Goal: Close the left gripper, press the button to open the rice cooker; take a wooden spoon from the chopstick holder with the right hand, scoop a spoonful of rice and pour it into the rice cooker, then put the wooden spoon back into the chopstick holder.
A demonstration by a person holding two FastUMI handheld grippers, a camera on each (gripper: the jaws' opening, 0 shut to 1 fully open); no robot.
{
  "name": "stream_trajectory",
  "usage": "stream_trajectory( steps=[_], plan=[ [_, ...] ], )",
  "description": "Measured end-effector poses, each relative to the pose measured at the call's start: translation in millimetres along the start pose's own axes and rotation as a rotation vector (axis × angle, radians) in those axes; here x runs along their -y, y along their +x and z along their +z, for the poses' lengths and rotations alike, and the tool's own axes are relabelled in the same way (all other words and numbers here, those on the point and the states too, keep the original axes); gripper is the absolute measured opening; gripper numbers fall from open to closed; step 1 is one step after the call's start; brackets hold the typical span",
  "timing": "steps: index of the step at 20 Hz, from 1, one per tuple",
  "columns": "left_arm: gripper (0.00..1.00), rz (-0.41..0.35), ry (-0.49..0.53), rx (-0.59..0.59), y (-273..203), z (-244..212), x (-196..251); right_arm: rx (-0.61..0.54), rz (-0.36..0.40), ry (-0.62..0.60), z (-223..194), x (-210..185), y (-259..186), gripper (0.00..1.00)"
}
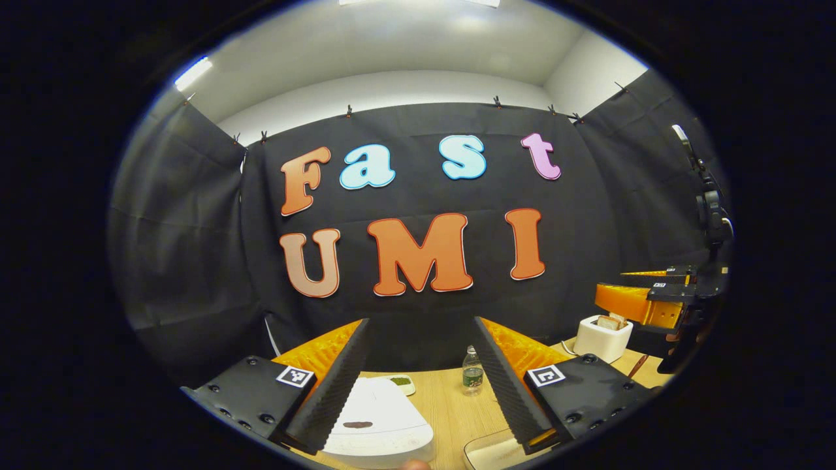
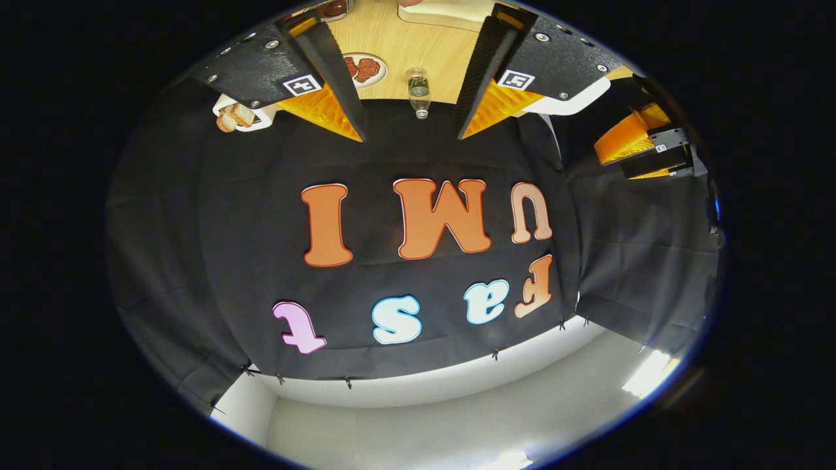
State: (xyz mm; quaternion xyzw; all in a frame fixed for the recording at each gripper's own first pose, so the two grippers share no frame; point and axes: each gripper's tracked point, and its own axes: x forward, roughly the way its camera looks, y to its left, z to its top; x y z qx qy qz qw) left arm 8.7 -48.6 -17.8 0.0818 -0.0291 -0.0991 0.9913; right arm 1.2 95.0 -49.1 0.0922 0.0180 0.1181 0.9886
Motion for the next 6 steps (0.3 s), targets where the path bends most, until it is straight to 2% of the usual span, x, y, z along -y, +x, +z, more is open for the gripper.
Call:
stream_trajectory(
  steps=[6],
  plan=[
    [1.0,0.0,0.006,0.021,0.8,3.3,-1.5,-0.022,0.001,-0.01,-7.2,-3.0,0.5,0.83]
  ],
)
